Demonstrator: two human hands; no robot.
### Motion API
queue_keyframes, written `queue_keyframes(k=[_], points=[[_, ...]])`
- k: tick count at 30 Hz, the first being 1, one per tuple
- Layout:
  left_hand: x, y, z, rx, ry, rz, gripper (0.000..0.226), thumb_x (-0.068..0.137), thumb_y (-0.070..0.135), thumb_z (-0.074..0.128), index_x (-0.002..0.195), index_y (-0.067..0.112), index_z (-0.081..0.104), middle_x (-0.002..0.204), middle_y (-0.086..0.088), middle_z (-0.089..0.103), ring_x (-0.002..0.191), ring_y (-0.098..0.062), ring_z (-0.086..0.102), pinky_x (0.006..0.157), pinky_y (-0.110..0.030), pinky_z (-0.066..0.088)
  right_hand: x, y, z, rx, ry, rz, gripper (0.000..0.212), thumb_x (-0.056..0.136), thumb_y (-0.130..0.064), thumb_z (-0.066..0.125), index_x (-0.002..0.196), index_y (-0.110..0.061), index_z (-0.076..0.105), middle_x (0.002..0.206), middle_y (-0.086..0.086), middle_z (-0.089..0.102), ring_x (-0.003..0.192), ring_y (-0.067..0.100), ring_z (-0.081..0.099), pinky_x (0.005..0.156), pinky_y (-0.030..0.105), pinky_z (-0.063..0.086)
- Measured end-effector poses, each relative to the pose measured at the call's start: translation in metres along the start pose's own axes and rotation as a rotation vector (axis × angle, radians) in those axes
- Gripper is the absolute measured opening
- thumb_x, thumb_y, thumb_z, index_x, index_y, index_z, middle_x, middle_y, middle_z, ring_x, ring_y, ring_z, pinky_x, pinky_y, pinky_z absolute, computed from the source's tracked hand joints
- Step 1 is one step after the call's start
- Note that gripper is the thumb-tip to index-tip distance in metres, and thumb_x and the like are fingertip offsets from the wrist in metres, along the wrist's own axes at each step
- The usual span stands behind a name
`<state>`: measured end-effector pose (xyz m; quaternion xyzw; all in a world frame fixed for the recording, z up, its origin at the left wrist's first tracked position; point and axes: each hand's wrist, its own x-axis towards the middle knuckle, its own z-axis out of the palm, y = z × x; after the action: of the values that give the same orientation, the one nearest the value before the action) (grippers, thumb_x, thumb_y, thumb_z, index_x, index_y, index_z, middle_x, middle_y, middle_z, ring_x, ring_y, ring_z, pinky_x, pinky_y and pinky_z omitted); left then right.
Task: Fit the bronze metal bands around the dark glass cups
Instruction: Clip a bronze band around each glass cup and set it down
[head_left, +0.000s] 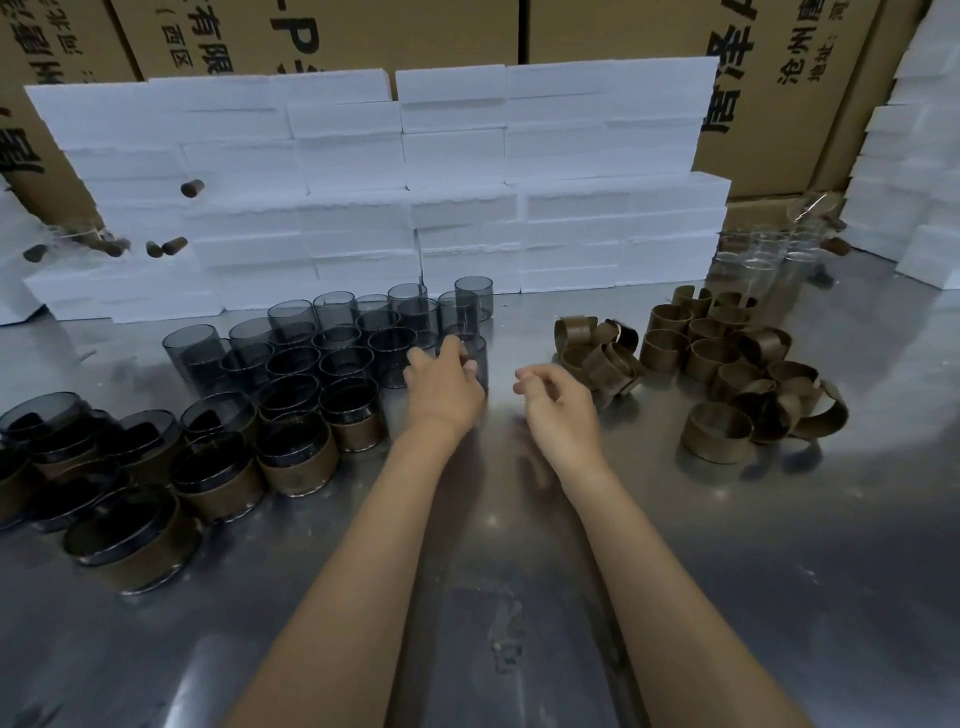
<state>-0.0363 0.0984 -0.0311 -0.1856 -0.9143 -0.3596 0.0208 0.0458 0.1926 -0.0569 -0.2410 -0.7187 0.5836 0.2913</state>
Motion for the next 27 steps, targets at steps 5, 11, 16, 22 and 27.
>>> queue_keyframes(k=[5,11,16,22,27], points=[[-0.023,-0.001,-0.009,-0.723,-0.116,-0.088,0.010,0.103,0.026,0.057,0.096,0.018,0.056,0.103,-0.012,0.063,0.090,-0.024,0.058,0.085,-0.039,0.049,-0.003,-0.008,-0.007,0.158,-0.022,0.099,0.042,0.095,-0.050,0.066,0.125,-0.022,0.059,0.106,-0.007,0.064,0.095,0.010,0.061,0.090,0.029,0.049],[-0.044,-0.005,-0.008,-1.098,-0.127,-0.138,0.028,0.094,0.031,0.071,0.113,0.017,0.056,0.106,-0.013,0.070,0.088,-0.025,0.066,0.071,-0.032,0.055,-0.010,-0.014,-0.013,0.229,-0.225,0.116,0.054,0.079,-0.064,0.076,0.118,-0.025,0.070,0.099,-0.005,0.078,0.090,0.009,0.076,0.089,0.038,0.061],[-0.048,-0.004,-0.008,-1.197,-0.256,-0.146,0.044,0.100,0.025,0.062,0.130,-0.007,0.057,0.122,-0.027,0.068,0.100,-0.029,0.066,0.080,-0.037,0.058,-0.015,-0.014,-0.010,0.177,-0.261,0.086,0.058,0.067,-0.076,0.069,0.106,-0.034,0.077,0.101,-0.010,0.079,0.100,0.010,0.074,0.092,0.039,0.060],[-0.052,0.001,-0.005,-1.024,-0.239,-0.116,0.064,0.076,0.051,0.082,0.118,0.005,0.066,0.102,-0.012,0.072,0.081,-0.020,0.073,0.082,-0.039,0.062,-0.019,-0.016,-0.006,0.093,-0.163,0.086,0.093,0.065,-0.099,0.032,0.117,-0.032,0.071,0.114,-0.014,0.072,0.107,0.005,0.066,0.094,0.029,0.050],[-0.049,-0.006,-0.007,-0.961,-0.096,-0.093,0.035,0.092,0.036,0.073,0.118,0.012,0.069,0.101,-0.001,0.071,0.072,-0.002,0.065,0.071,-0.022,0.054,-0.014,-0.012,-0.002,0.192,-0.074,0.129,0.058,0.106,-0.058,0.032,0.112,-0.013,0.067,0.096,0.013,0.078,0.077,0.033,0.077,0.074,0.045,0.065]])
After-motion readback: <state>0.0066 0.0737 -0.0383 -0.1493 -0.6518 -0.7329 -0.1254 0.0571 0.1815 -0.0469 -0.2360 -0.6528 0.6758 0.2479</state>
